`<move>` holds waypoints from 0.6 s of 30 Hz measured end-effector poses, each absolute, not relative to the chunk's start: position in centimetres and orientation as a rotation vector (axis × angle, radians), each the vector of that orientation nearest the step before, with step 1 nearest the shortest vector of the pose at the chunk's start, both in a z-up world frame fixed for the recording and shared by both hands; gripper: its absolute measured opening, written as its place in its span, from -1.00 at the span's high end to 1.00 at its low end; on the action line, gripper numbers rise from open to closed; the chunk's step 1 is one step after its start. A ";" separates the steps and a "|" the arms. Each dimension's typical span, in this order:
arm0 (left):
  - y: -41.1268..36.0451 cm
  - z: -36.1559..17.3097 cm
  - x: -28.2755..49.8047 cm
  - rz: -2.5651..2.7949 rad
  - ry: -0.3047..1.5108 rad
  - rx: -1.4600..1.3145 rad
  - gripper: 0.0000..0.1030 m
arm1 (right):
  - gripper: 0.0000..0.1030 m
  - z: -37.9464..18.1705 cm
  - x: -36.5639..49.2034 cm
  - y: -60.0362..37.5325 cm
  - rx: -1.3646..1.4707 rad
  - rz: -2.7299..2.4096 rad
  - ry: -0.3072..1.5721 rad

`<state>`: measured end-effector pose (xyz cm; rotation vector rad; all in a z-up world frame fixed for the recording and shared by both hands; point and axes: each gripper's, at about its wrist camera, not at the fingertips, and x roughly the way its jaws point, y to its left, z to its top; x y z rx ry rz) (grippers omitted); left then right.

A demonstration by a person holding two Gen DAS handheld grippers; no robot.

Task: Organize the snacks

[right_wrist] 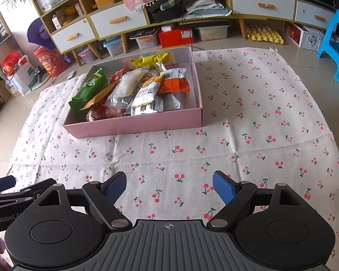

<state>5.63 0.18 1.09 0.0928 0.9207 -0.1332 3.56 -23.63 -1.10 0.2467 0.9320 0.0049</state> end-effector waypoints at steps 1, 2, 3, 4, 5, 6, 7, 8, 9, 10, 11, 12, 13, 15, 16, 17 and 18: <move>0.2 1.1 5.6 -0.133 0.921 0.093 -0.99 | -0.66 -1.1 3.6 -23.6 0.247 0.005 0.932; 0.2 1.1 5.6 -0.133 0.921 0.093 -0.99 | -0.66 -1.1 3.6 -23.6 0.247 0.005 0.933; 0.2 1.1 5.6 -0.133 0.921 0.093 -0.99 | -0.66 -1.1 3.6 -23.6 0.247 0.005 0.932; 0.2 1.1 5.6 -0.132 0.921 0.092 -0.99 | -0.66 -1.0 3.6 -23.6 0.247 0.005 0.932; 0.2 1.1 5.6 -0.132 0.920 0.092 -0.99 | -0.66 -1.0 3.6 -23.6 0.247 0.004 0.932; 0.2 1.1 5.6 -0.132 0.920 0.092 -0.99 | -0.66 -1.1 3.6 -23.6 0.246 0.003 0.933; 0.2 1.1 5.6 -0.132 0.920 0.093 -0.99 | -0.66 -1.1 3.6 -23.6 0.246 0.003 0.934; 0.2 1.1 5.6 -0.132 0.921 0.093 -0.99 | -0.66 -1.2 3.5 -23.6 0.246 0.002 0.935; 0.2 1.1 5.6 -0.133 0.921 0.093 -0.99 | -0.66 -1.3 3.5 -23.6 0.246 0.002 0.935; 0.2 1.1 5.6 -0.133 0.922 0.093 -0.99 | -0.66 -1.3 3.5 -23.6 0.245 0.002 0.935; 0.2 1.1 5.6 -0.133 0.922 0.093 -0.99 | -0.66 -1.3 3.5 -23.6 0.245 0.003 0.936; 0.2 1.0 5.6 -0.133 0.923 0.093 -0.99 | -0.66 -1.3 3.5 -23.6 0.245 0.003 0.935; 0.2 1.0 5.6 -0.134 0.922 0.093 -0.99 | -0.66 -1.3 3.5 -23.6 0.245 0.003 0.935; 0.2 1.0 5.6 -0.134 0.923 0.093 -0.99 | -0.66 -1.3 3.5 -23.5 0.245 0.003 0.936; 0.2 1.0 5.7 -0.133 0.923 0.093 -0.99 | -0.66 -1.3 3.5 -23.5 0.244 0.003 0.936; 0.2 1.0 5.7 -0.134 0.923 0.093 -0.99 | -0.66 -1.3 3.5 -23.5 0.244 0.003 0.936; 0.2 1.0 5.7 -0.134 0.923 0.093 -0.99 | -0.66 -1.3 3.5 -23.5 0.244 0.003 0.937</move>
